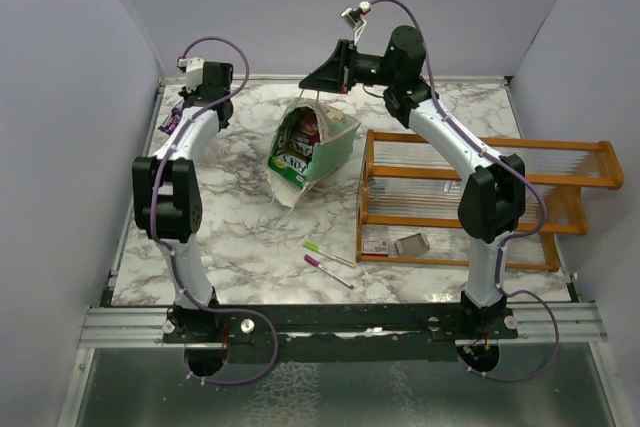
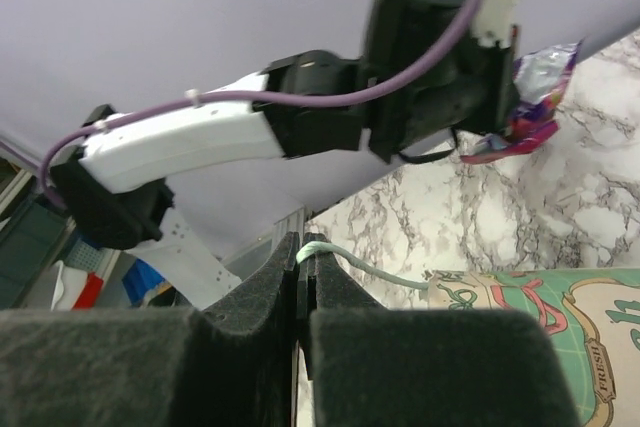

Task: Take the snacks out of the paper bag
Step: Place the snack at the center of the board, then take out the snack from the paper bag.

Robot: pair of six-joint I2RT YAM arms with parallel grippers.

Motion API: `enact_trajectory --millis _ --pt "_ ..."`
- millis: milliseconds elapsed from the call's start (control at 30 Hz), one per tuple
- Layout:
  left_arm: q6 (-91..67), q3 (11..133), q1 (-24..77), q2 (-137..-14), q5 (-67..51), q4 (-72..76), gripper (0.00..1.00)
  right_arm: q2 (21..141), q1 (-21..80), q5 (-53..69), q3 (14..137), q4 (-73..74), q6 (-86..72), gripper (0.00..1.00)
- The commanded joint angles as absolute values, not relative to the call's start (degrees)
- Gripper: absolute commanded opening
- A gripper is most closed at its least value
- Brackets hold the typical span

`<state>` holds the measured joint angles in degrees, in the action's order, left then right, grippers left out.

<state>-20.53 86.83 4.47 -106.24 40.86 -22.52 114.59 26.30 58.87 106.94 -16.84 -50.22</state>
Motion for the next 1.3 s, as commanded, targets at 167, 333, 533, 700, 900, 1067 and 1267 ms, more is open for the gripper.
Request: enact_trajectory --millis 167,333,533,700,900,1067,1267 --pt "-16.02 109.21 1.94 -126.78 43.87 -26.03 0.0 112.3 26.28 60.99 107.14 -22.76 -52.74 0.01" --pt "-14.23 108.89 1.05 -127.82 45.99 -23.68 0.01 111.86 26.23 60.92 105.94 -23.16 -52.84 0.01" --pt "-22.14 113.36 0.62 -122.5 41.21 -38.51 0.78 111.97 26.26 60.79 105.91 -22.74 -52.61 0.01" --pt "-26.6 97.41 0.29 -102.84 28.35 -37.64 0.89 111.19 26.27 60.21 105.24 -21.64 -51.52 0.01" --pt "-32.85 64.13 0.91 -72.98 2.34 -23.09 0.93 111.15 26.28 60.22 104.92 -20.77 -50.87 0.01" --pt "-37.03 49.61 2.37 -57.0 -5.87 -23.91 0.91 111.31 26.28 60.6 104.68 -22.47 -52.32 0.01" --pt "-40.21 41.45 4.63 -43.54 -13.84 -25.1 0.93 111.03 26.28 60.74 104.73 -21.23 -51.39 0.01"
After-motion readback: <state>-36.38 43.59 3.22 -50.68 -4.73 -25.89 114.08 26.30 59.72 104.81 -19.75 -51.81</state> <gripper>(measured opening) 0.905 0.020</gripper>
